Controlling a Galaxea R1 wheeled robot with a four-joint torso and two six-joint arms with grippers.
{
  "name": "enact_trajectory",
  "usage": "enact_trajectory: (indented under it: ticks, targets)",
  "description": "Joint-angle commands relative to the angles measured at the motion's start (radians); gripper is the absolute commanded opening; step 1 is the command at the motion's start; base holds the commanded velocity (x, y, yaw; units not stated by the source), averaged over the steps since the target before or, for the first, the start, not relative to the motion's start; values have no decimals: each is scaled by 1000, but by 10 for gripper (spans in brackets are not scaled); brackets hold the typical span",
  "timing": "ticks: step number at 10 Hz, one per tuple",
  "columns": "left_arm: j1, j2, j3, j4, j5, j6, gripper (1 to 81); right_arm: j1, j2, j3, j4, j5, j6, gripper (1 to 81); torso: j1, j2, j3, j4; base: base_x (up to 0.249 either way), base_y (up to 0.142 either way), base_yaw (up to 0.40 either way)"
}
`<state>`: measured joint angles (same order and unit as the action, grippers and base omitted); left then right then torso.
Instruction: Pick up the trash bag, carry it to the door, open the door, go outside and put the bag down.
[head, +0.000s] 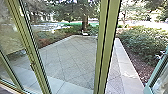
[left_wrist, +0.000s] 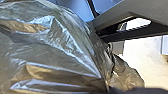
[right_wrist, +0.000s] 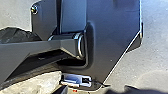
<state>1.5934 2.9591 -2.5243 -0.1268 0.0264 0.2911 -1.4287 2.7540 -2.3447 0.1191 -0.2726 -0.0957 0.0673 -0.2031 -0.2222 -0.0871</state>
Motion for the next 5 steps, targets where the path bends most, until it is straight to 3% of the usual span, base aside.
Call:
enact_trajectory:
  ticks: [1,3,5]
  targets:
    - [-48,5,-1,-4,64,2,10,15,12,-5,-1,-47,-4,811,0,0,0,-1,0,0,0]
    - [-65,12,-18,-5,64,-1,10,-17,43,-24,-1,-10,-9,811,0,0,0,1,0,0,0]
    - [-75,14,-34,-5,66,-4,10,-39,77,-48,-1,36,-9,811,0,0,69,1,0,0,0]
